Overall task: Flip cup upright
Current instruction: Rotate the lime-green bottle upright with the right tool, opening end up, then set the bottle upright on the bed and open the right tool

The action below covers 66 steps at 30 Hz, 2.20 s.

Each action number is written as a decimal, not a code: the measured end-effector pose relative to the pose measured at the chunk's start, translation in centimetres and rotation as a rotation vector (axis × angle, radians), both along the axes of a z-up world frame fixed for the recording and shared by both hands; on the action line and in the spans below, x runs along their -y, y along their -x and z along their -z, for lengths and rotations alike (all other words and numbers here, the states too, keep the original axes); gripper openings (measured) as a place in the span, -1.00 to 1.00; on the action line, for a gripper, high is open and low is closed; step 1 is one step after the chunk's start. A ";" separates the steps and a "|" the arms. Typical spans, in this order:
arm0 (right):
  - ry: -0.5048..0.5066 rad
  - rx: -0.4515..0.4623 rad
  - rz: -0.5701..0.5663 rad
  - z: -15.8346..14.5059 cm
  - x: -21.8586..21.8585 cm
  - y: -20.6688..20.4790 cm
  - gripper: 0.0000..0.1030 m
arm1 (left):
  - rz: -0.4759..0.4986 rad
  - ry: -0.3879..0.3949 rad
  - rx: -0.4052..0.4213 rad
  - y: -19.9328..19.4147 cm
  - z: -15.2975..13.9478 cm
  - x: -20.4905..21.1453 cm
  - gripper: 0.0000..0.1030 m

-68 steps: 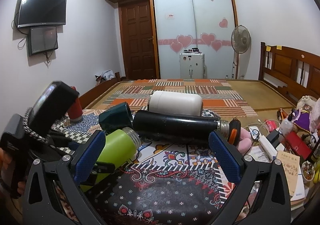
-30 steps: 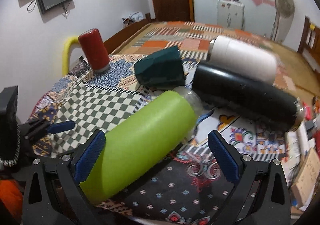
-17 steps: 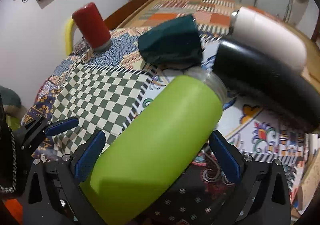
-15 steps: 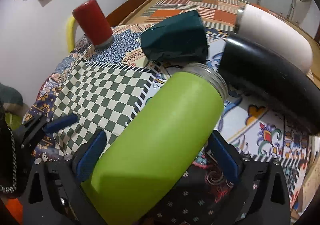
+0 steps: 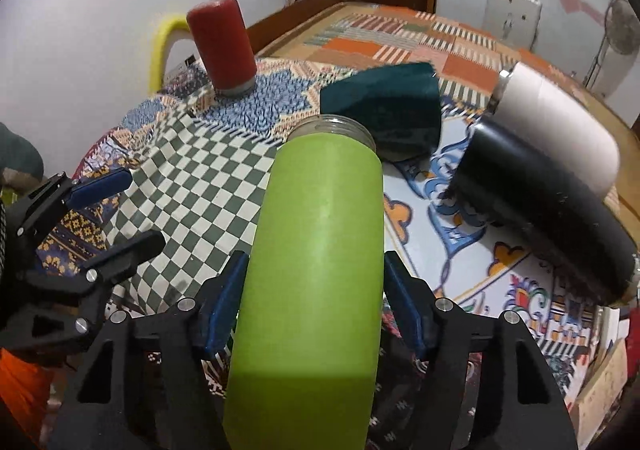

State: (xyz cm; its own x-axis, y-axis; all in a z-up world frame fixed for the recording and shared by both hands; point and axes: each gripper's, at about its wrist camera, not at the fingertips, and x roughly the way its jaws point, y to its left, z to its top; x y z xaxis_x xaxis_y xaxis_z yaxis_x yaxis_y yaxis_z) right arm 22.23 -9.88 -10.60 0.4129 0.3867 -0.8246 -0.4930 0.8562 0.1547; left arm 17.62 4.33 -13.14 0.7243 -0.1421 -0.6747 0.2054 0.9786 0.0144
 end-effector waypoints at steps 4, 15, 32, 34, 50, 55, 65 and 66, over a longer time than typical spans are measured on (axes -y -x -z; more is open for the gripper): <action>-0.046 0.060 0.024 -1.8 1.1 0.7 0.22 | -0.011 0.015 0.019 -0.2 -1.0 0.2 0.33; -0.096 0.241 0.072 -5.2 2.2 1.8 0.19 | -0.048 -0.028 0.160 0.7 -3.6 1.5 0.72; -0.072 0.251 0.037 -4.8 1.4 1.8 0.19 | -0.067 -0.028 0.215 1.2 -3.7 1.5 0.89; -0.060 0.227 0.013 -4.6 1.1 1.6 0.19 | -0.072 -0.023 0.215 1.1 -3.6 1.4 0.89; -0.031 0.255 -0.020 -3.8 -0.4 0.7 0.19 | -0.107 -0.005 0.220 0.7 -3.2 0.2 0.89; -0.049 0.267 -0.015 -3.8 -0.6 0.8 0.21 | -0.123 -0.010 0.232 1.0 -3.5 0.0 0.89; -0.110 0.338 0.026 -6.5 1.3 4.1 0.22 | -0.133 0.032 0.316 4.2 -6.8 0.0 0.89; -0.117 0.357 0.034 -7.0 1.5 4.8 0.23 | -0.131 0.040 0.335 5.0 -7.5 0.1 0.89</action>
